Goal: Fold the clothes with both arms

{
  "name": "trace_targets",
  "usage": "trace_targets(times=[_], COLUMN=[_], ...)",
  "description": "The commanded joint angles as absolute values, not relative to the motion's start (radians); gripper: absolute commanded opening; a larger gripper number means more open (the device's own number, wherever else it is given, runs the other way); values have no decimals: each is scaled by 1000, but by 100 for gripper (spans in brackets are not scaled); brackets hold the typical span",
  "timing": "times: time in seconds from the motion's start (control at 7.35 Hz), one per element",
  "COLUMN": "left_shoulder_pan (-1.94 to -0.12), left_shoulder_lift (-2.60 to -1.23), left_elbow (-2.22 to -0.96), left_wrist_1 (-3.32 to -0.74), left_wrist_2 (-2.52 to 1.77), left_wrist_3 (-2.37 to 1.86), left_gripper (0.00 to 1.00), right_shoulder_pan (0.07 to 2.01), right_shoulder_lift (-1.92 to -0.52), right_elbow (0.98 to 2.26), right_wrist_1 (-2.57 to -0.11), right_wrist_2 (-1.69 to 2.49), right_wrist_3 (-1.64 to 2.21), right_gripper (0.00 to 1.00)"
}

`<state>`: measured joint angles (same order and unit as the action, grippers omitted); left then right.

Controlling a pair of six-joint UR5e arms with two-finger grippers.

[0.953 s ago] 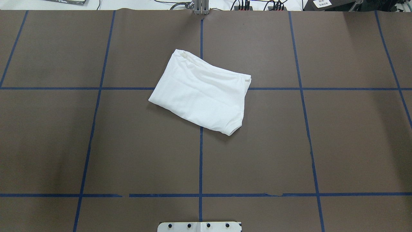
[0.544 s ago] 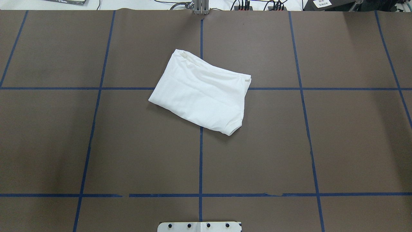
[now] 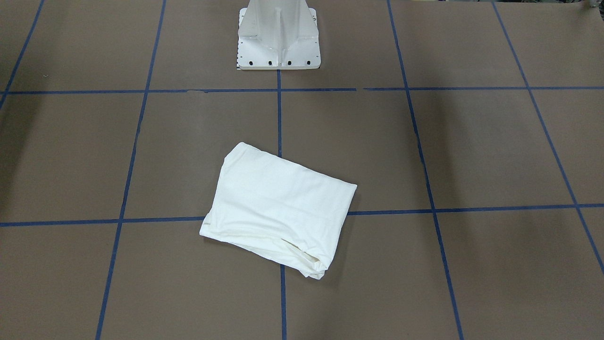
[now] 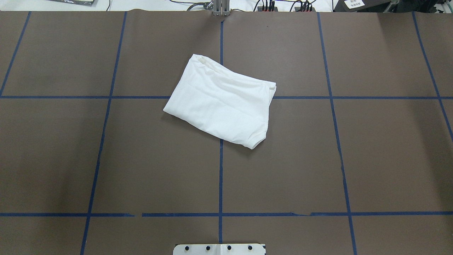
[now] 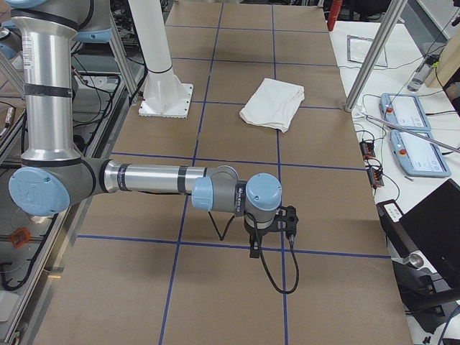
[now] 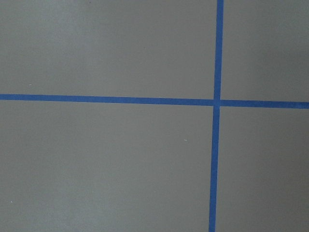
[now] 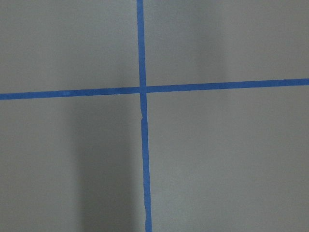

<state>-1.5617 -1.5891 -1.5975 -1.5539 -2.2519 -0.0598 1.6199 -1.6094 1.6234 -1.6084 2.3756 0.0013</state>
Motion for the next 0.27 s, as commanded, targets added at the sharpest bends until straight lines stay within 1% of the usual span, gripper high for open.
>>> trace_targets(times=[0.0,0.14], left_shoulder_pan=[-1562,-1562], left_shoulder_lift=[-1589,-1589], left_elbow=[-1597,-1595], left_wrist_1=[-1554,-1554], left_wrist_2=[-2252,-2252], left_wrist_3=[-60,-60], left_gripper=[100,100], right_shoulder_pan=[1620,1620], right_shoulder_lift=[-1611,-1611], right_elbow=[1626,1625], right_wrist_1=[-1609,-1608], right_wrist_2=[2382,2382], right_wrist_3=[2,2], right_gripper=[100,100])
